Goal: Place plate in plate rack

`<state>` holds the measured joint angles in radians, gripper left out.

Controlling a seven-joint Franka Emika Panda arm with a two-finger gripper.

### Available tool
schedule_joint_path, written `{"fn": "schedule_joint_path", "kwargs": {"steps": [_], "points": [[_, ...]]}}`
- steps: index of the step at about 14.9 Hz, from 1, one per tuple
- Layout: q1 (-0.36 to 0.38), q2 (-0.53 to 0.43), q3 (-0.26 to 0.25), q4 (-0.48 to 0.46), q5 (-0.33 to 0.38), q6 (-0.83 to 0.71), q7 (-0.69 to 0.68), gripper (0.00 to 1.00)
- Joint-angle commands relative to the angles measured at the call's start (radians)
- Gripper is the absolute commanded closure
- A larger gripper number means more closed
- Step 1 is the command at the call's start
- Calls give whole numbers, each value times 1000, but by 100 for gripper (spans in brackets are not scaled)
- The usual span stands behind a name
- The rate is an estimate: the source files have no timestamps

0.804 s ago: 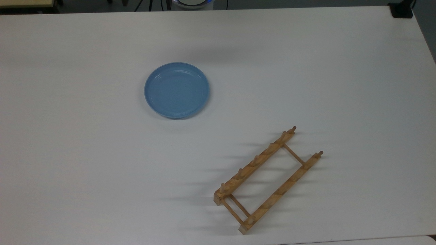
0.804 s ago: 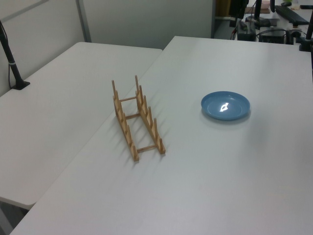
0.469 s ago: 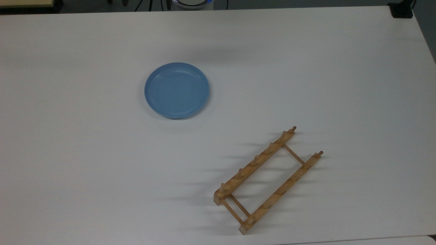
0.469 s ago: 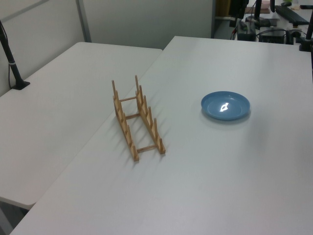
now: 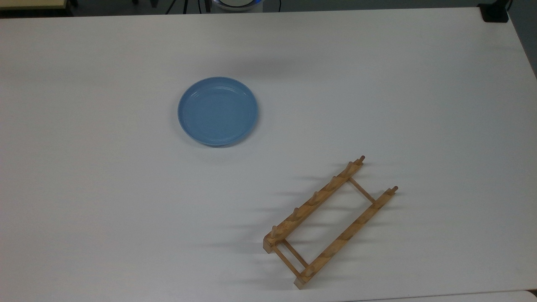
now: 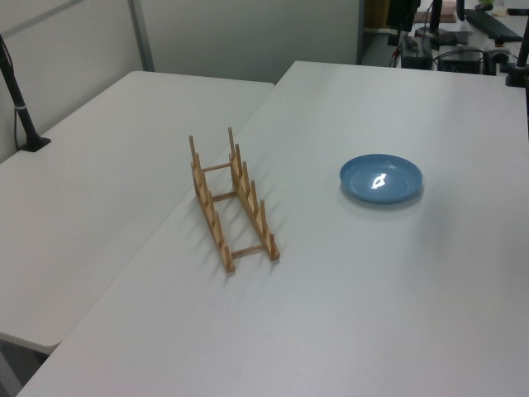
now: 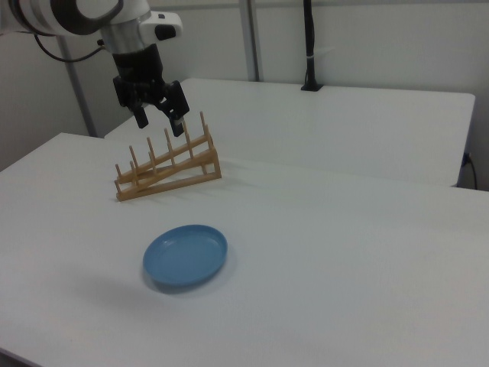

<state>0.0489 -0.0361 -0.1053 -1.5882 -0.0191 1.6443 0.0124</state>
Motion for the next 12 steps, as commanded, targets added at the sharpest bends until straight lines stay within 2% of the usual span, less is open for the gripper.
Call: {"fn": "schedule_joint_path", "kwargs": {"steps": [1, 5, 8, 9, 12], "points": [[-4, -19, 9, -16, 10, -15, 21, 0], [-4, -16, 9, -24, 8, -18, -47, 0], [-30, -16, 9, -46, 2, -41, -335, 0], [-40, -16, 9, -46, 2, -49, -391, 0], [-63, -19, 7, -108, -2, -48, -404, 0]]}}
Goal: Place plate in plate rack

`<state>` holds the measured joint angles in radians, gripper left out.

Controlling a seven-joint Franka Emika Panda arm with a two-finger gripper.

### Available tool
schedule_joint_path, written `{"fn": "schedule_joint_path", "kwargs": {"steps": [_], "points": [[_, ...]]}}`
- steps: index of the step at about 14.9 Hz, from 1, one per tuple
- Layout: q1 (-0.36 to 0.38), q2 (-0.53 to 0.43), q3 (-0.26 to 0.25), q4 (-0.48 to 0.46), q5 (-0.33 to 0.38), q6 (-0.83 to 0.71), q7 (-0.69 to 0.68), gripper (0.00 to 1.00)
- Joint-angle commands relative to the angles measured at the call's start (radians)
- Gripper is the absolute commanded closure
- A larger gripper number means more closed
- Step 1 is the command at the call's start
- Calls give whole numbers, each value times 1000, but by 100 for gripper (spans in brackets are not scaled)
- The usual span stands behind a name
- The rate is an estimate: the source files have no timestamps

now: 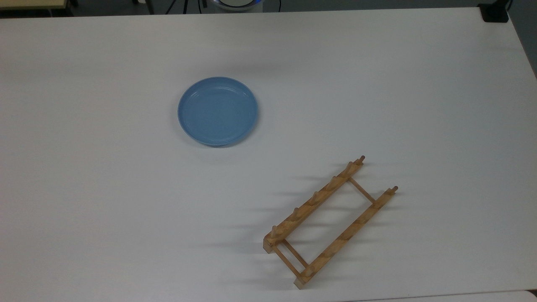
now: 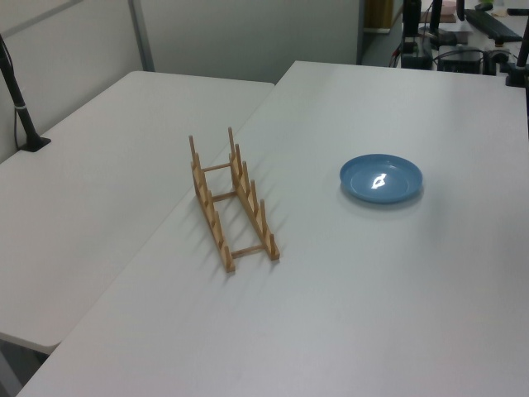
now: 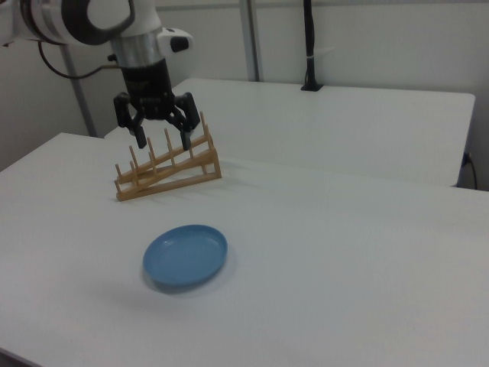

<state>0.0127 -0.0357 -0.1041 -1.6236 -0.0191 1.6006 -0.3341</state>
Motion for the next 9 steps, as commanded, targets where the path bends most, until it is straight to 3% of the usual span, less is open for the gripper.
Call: {"fn": "schedule_joint_path", "kwargs": {"steps": [1, 7, 9], "points": [[-28, -19, 4, -106, -8, 16, -56, 0], [-49, 3, 1, -369, -42, 362, -53, 0], [-57, 58, 1, -395, -42, 436, -53, 0]]}}
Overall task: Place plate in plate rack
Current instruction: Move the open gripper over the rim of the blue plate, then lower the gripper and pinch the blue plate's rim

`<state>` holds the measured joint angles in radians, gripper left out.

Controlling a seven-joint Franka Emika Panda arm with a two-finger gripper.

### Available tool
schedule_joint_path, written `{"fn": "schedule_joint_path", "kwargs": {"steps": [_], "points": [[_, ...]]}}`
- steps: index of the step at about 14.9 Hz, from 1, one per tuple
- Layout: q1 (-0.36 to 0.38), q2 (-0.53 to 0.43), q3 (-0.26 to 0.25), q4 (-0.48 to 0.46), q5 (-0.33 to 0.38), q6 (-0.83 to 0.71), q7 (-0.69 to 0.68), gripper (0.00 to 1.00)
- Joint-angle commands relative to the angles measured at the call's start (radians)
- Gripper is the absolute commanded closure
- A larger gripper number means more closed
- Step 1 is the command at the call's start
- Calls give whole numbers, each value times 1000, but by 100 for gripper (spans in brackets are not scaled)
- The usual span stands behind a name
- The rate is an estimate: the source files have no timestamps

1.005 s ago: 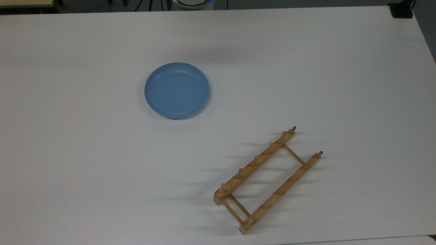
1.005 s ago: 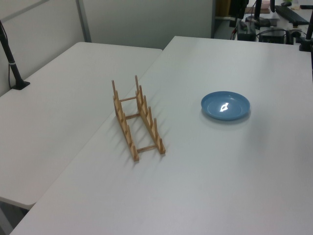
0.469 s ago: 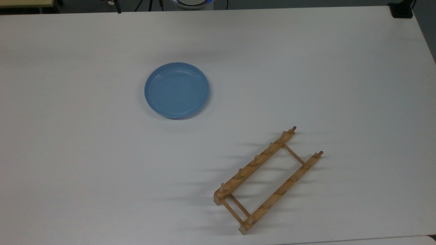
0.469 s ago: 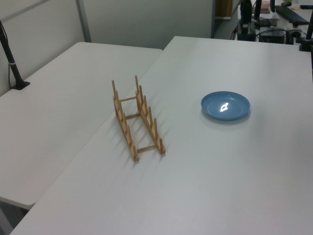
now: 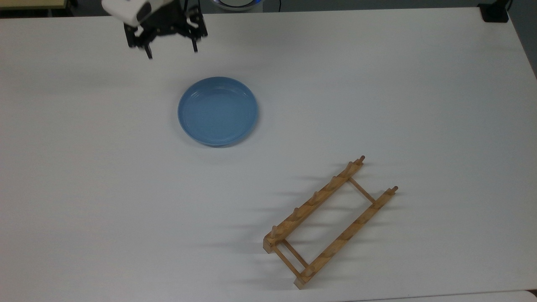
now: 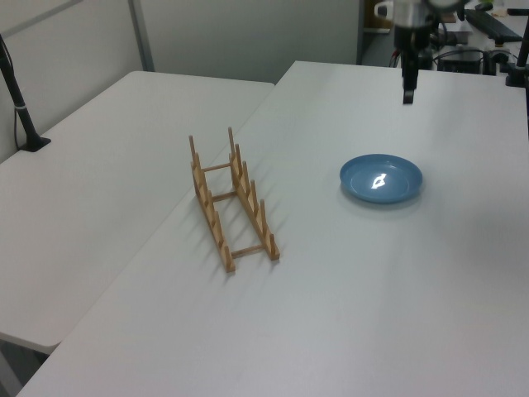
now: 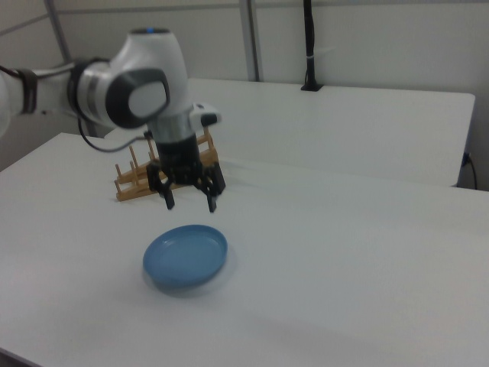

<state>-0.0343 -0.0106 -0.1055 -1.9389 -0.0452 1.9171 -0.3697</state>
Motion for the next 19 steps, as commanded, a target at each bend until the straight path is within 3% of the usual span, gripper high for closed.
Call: {"fn": "schedule_joint_path", "kwargs": {"steps": [1, 5, 7, 12, 16, 19], "points": [[-12, 69, 4, -78, -16, 134, -17, 0], [-41, 173, 4, -78, -16, 198, -14, 1], [-55, 205, 3, -78, -16, 217, -14, 7], [-72, 247, 4, -78, -7, 227, -9, 39], [-64, 264, 7, -77, -5, 227, 81, 80], [-59, 265, 13, -75, -5, 229, 109, 84]]}}
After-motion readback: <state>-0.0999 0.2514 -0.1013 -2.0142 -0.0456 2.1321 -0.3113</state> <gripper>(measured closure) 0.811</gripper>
